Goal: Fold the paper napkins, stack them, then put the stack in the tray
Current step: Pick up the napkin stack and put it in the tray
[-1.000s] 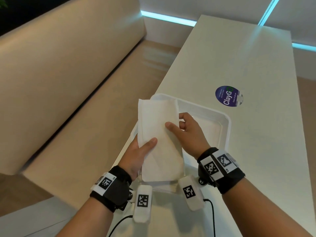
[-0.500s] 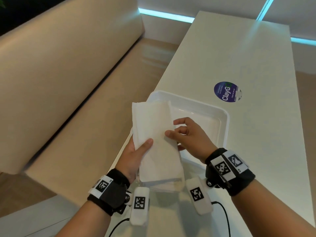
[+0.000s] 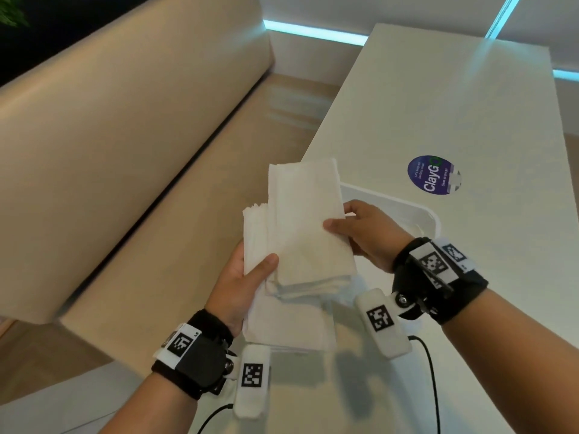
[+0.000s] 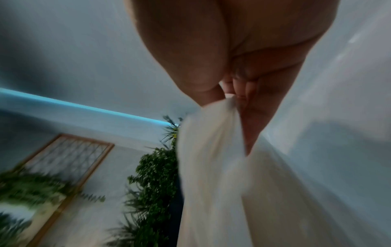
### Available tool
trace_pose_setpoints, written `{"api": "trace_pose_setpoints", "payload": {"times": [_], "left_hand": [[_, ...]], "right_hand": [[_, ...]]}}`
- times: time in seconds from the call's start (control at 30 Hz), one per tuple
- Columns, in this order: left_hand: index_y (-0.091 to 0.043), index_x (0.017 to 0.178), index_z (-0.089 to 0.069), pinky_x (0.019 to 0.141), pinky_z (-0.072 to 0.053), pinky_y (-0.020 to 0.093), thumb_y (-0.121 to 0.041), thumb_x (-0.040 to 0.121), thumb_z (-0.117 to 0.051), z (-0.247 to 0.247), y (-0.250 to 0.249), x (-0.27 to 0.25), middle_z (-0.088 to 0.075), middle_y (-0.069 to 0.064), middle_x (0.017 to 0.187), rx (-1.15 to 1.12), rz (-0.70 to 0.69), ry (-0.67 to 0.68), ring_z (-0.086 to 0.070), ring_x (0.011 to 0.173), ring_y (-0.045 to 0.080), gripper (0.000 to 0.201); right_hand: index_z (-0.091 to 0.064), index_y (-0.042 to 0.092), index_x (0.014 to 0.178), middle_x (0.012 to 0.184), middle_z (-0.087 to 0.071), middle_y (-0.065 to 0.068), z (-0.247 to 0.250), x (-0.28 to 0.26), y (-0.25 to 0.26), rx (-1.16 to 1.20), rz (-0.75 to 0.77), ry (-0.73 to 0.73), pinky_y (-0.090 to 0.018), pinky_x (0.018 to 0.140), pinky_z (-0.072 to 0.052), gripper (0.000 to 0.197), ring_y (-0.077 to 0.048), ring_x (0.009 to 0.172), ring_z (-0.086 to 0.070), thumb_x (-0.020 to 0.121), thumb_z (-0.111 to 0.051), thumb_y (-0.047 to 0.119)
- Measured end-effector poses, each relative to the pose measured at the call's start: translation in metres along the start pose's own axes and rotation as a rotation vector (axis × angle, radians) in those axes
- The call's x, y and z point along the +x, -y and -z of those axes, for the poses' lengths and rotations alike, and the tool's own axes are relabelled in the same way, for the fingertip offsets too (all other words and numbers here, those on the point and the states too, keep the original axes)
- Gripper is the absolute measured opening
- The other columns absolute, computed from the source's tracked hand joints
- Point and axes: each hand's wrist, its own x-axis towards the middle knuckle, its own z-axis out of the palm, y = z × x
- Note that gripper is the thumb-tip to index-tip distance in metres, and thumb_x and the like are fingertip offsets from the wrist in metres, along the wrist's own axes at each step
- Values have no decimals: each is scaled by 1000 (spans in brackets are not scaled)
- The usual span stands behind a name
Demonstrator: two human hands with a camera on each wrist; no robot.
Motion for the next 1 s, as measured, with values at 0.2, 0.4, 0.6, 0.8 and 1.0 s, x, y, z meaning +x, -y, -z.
{"api": "trace_pose_setpoints", "payload": {"times": [0.2, 0.4, 0.6, 0.8, 1.0], "left_hand": [[-31, 131, -51, 83, -55, 42, -29, 84, -70, 35, -5, 5, -69, 1, 119, 41, 12, -64, -67, 106, 25, 51], [-31, 126, -55, 73, -56, 37, -23, 85, -70, 61, -9, 11, -71, -1, 112, 113, -20, -173, -69, 99, 24, 44], [-34, 122, -57, 66, -57, 35, -14, 92, -59, 70, -18, 7, -73, -5, 104, 110, -10, -213, -70, 89, 18, 36], [-33, 122, -56, 67, -58, 34, -18, 87, -61, 66, -15, 7, -72, -3, 108, 113, -8, -170, -71, 93, 20, 39], [-32, 123, -56, 72, -58, 37, -21, 87, -66, 64, -13, 8, -71, -1, 112, 89, -13, -133, -70, 98, 23, 39]], "right_hand": [[-54, 1, 115, 110, -67, -16, -14, 25, -24, 136, -95, -45, -36, 75, -56, 29, -29, 96, -67, 89, -63, 7], [-58, 10, 87, 97, -66, -9, -10, 43, -25, 56, -135, -173, -35, 76, -55, 6, -27, 93, -65, 90, -59, 5], [-60, -2, 105, 106, -65, -16, -13, 58, -42, 24, -214, -194, -33, 67, -56, 15, -29, 93, -64, 90, -59, 2], [-55, 7, 121, 112, -65, -10, -16, 87, -70, -248, -204, -202, -45, 86, -55, 90, -31, 100, -64, 45, -75, 51], [-41, 1, 132, 126, -56, -11, -31, 76, -51, -465, -229, -283, -35, 90, -47, 71, -32, 112, -57, 83, -65, 47]]}}
